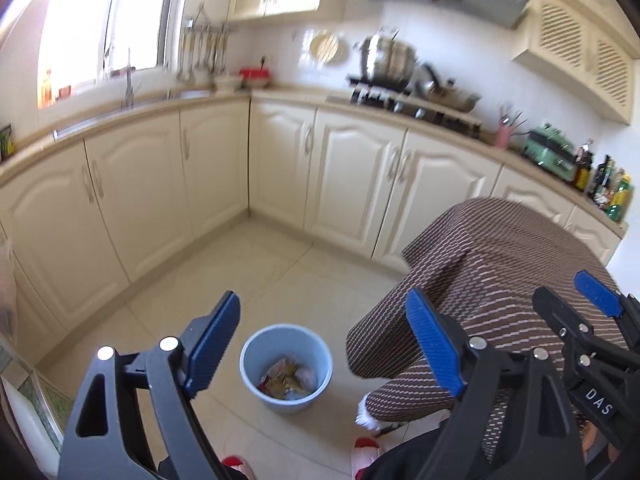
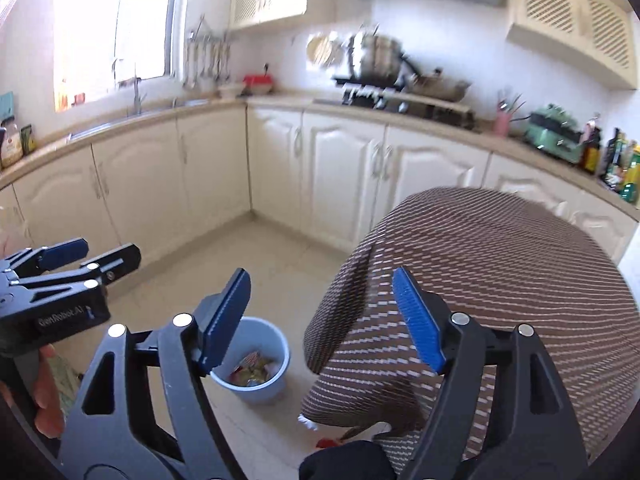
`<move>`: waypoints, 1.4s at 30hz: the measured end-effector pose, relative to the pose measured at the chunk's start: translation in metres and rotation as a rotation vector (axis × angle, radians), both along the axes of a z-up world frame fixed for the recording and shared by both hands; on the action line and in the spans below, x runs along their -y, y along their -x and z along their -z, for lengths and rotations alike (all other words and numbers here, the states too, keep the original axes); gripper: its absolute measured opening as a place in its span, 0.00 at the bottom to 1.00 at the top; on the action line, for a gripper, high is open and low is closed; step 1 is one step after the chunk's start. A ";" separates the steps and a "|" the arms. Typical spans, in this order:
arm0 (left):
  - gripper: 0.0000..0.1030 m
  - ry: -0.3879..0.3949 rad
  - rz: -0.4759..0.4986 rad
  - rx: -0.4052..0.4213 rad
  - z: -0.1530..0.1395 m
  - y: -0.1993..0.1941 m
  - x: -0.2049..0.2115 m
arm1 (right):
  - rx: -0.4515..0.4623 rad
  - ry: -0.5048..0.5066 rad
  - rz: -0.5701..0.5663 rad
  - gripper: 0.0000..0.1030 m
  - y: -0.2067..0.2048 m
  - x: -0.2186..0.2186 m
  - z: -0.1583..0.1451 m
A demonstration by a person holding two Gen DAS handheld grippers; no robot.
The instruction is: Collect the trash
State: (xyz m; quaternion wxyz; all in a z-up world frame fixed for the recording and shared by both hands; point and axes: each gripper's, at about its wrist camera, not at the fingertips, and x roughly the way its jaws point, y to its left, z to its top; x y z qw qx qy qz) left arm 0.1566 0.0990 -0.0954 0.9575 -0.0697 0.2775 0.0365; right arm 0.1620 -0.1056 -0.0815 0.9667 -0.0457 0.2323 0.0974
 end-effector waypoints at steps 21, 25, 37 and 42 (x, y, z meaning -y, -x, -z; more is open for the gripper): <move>0.91 -0.139 0.036 0.335 -0.116 0.130 0.100 | 0.302 -0.090 0.105 0.84 0.129 0.096 -0.080; 0.91 -0.153 0.037 0.344 -0.115 0.131 0.109 | 0.314 -0.093 0.109 0.84 0.132 0.101 -0.079; 0.92 -0.145 0.060 0.347 -0.109 0.130 0.113 | 0.335 -0.090 0.119 0.86 0.136 0.102 -0.078; 0.92 -0.141 0.063 0.346 -0.106 0.129 0.111 | 0.336 -0.090 0.121 0.87 0.137 0.101 -0.078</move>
